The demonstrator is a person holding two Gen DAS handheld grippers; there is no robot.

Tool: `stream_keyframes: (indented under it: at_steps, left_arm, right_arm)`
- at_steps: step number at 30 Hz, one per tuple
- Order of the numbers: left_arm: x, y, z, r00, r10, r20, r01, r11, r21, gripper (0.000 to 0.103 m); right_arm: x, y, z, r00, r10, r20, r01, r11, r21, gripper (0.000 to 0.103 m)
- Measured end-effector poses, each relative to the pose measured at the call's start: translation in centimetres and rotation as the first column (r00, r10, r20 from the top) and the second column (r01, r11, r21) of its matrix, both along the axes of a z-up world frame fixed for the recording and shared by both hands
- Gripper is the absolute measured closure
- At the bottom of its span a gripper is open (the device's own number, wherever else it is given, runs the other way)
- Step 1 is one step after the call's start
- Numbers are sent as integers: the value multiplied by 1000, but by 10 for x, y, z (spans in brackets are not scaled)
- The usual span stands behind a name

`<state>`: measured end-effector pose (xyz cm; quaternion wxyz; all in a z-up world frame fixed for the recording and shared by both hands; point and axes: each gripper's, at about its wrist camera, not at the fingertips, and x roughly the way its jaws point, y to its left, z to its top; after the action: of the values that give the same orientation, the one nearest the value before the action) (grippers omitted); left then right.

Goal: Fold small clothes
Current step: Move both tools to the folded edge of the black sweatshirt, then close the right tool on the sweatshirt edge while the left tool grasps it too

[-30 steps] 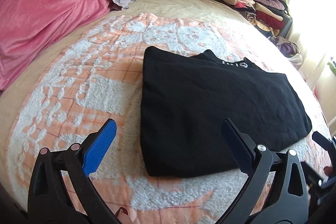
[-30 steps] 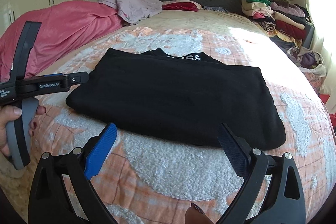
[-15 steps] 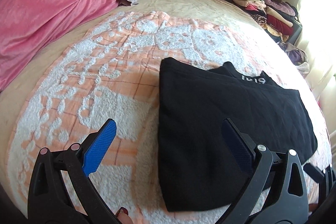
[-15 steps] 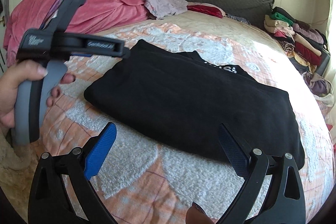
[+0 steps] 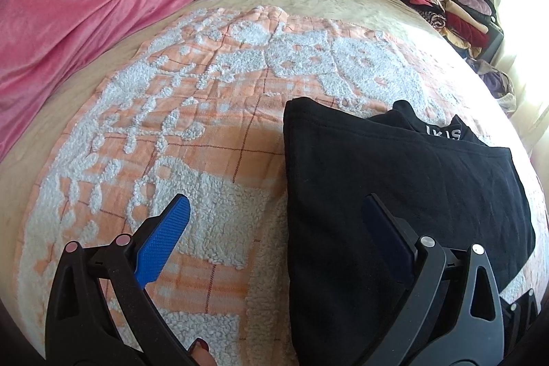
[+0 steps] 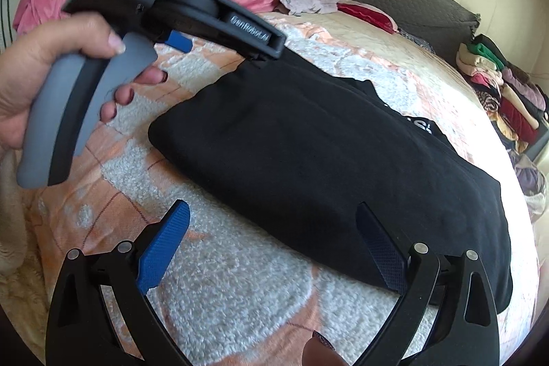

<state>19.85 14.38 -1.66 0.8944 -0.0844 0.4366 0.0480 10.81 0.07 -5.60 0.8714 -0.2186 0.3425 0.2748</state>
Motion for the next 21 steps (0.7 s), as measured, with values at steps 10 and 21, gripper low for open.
stream_keyframes:
  at_steps: [10, 21]
  left_arm:
    - [10, 5, -1, 1000, 7, -2, -7, 1000, 5, 9]
    - [16, 20, -12, 998, 54, -37, -57, 996, -75, 9]
  right_arm:
    - [21, 22, -17, 1000, -3, 19, 4, 999, -46, 5]
    - [43, 49, -23, 992, -21, 121, 35, 993, -116, 5]
